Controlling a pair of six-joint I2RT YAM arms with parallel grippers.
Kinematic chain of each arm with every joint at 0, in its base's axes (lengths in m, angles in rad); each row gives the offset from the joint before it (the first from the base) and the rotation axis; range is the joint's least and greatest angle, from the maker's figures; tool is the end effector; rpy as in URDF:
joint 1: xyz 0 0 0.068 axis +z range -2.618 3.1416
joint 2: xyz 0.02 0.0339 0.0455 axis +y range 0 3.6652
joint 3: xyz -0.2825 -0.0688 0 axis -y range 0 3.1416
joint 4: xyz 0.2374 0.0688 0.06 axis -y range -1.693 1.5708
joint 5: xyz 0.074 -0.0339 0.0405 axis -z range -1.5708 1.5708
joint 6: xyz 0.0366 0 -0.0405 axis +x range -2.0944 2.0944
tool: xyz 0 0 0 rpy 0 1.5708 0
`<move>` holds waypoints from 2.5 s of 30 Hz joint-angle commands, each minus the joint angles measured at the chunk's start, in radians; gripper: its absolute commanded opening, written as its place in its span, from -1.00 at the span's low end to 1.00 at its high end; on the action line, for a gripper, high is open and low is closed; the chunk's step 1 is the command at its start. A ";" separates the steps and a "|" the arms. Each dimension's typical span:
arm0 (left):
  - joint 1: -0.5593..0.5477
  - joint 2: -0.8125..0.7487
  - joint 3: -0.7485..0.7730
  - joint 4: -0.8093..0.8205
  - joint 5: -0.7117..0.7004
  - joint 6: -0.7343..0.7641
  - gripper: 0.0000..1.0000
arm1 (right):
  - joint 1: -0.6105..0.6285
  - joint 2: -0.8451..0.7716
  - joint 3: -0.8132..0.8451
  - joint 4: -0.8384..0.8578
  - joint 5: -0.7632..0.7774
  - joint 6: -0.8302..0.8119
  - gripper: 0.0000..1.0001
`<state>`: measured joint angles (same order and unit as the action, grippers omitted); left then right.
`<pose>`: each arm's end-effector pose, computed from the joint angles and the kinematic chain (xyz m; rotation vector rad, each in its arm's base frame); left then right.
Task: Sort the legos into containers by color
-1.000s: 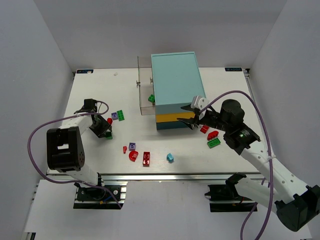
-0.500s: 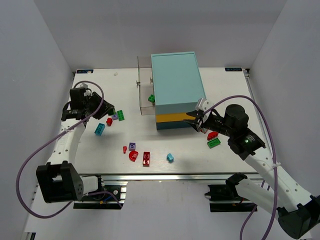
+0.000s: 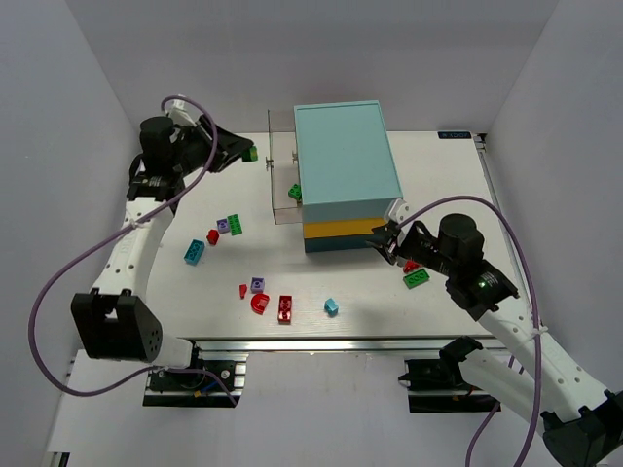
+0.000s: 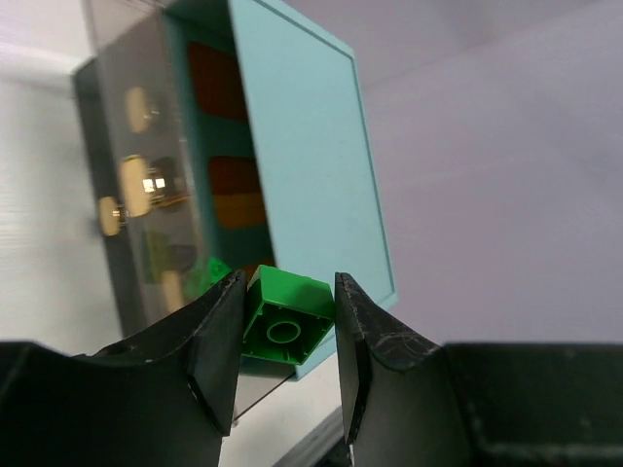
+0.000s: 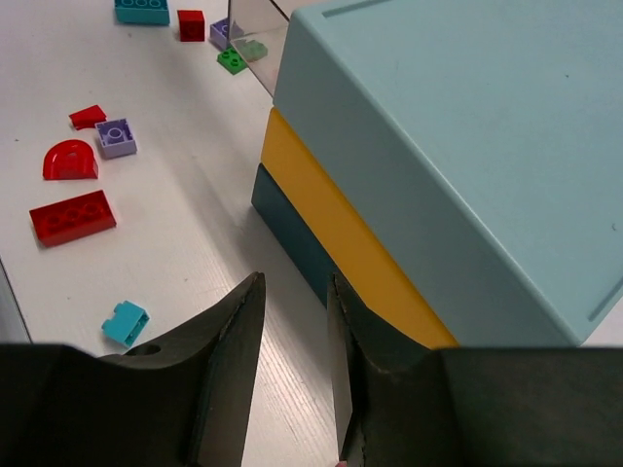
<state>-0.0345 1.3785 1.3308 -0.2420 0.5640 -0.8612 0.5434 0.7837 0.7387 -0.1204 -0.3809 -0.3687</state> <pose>0.3057 -0.0301 0.4094 -0.3935 1.9344 -1.1267 0.1353 0.0976 0.3444 -1.0115 1.4232 0.4583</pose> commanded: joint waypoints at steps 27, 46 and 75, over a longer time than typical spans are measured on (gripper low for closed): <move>-0.226 0.269 0.358 -0.230 -0.157 0.120 0.40 | -0.036 -0.064 -0.056 -0.149 0.024 -0.024 0.42; -0.205 -0.379 -0.234 -0.418 -0.427 0.220 0.34 | -0.198 0.061 -0.064 -0.768 -0.058 -0.758 0.08; -0.205 -0.621 -0.507 -0.488 -0.536 0.183 0.60 | -0.430 0.658 0.146 -0.728 0.066 -1.478 0.19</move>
<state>-0.2409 0.7605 0.8337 -0.7528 0.0322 -0.6708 0.1131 1.3960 0.8333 -0.8574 -0.2943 -1.8179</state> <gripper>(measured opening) 0.799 0.592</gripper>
